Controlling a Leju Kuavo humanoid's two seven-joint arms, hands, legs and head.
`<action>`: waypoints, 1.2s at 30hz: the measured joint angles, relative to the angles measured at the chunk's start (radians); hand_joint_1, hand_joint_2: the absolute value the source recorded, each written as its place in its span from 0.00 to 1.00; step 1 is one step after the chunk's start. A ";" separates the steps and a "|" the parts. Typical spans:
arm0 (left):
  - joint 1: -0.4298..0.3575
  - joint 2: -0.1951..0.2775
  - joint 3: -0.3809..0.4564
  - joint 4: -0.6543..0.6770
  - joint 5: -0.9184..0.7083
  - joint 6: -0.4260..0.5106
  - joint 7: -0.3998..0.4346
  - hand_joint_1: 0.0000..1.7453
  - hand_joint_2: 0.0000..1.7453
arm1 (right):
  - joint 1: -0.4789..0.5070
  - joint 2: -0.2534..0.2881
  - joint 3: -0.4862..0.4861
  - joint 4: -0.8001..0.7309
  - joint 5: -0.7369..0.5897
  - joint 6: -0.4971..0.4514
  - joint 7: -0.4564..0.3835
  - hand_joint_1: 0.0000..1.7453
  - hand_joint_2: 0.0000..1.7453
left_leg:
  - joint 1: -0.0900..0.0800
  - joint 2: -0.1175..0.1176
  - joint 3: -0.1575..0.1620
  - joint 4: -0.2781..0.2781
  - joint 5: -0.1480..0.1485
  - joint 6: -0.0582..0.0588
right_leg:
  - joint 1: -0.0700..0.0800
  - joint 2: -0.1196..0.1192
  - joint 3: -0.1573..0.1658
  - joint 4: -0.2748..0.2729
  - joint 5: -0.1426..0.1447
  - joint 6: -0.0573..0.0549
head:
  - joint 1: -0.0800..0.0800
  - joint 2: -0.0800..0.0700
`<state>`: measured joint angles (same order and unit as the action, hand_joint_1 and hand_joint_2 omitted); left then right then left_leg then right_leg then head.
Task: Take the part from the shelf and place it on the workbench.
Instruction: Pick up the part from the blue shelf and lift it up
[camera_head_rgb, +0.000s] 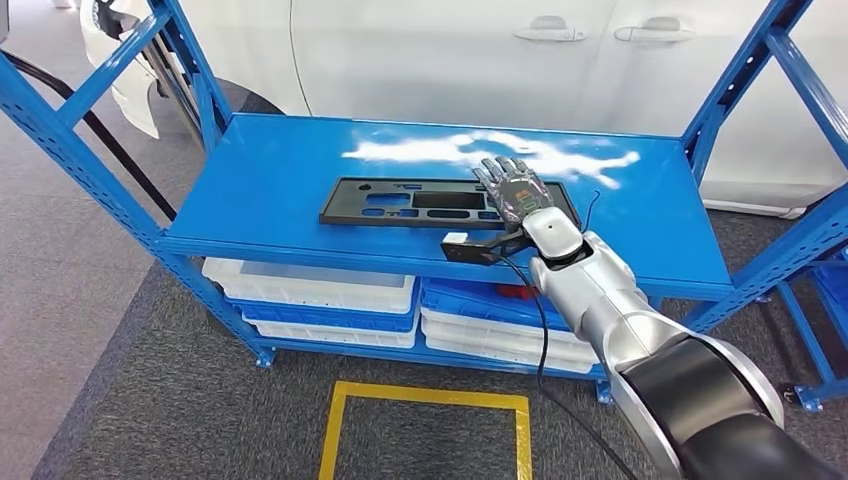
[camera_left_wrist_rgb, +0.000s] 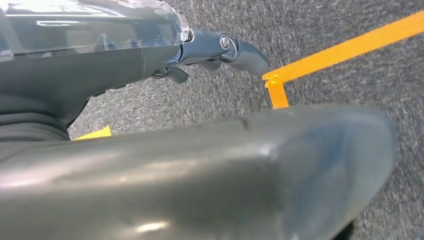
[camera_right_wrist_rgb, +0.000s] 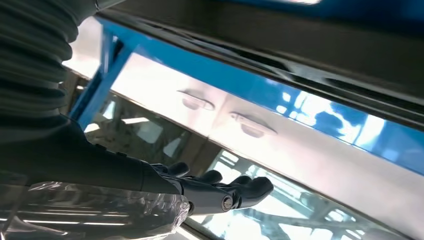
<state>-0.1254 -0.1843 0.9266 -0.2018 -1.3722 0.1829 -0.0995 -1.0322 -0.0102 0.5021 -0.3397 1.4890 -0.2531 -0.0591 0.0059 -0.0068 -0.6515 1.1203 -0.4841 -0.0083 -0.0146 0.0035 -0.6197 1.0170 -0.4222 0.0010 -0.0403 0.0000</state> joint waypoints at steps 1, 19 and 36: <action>0.002 0.000 0.000 0.000 0.000 0.000 -0.002 0.00 0.00 | -0.005 -0.001 0.009 0.004 0.014 0.026 0.046 0.00 1.00 | 0.002 0.001 -0.035 0.078 -0.037 -0.009 | 0.000 0.000 0.002 -0.002 0.000 -0.009 | 0.000 0.000; 0.002 -0.001 0.000 0.000 -0.003 -0.005 -0.003 0.00 0.00 | -0.004 -0.032 0.018 0.039 0.015 0.100 -0.043 1.00 1.00 | 0.002 0.001 0.054 -0.121 0.069 0.040 | 0.001 0.002 -0.121 0.269 -0.119 0.036 | 0.000 0.000; -0.001 0.000 0.000 0.000 -0.002 -0.006 -0.003 0.00 0.00 | -0.025 -0.032 0.030 0.041 0.014 0.130 -0.118 1.00 1.00 | 0.006 0.001 -0.034 0.085 -0.007 -0.011 | 0.002 -0.001 0.014 -0.005 -0.002 -0.013 | 0.000 0.000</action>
<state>-0.1268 -0.1847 0.9266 -0.2018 -1.3745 0.1770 -0.1026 -1.0577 -0.0426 0.5318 -0.2992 1.5026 -0.1235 -0.1768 0.0119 -0.0055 -0.6856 1.2048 -0.4908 -0.0193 -0.0125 0.0021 -0.6058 1.0115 -0.4239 -0.0120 -0.0404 0.0000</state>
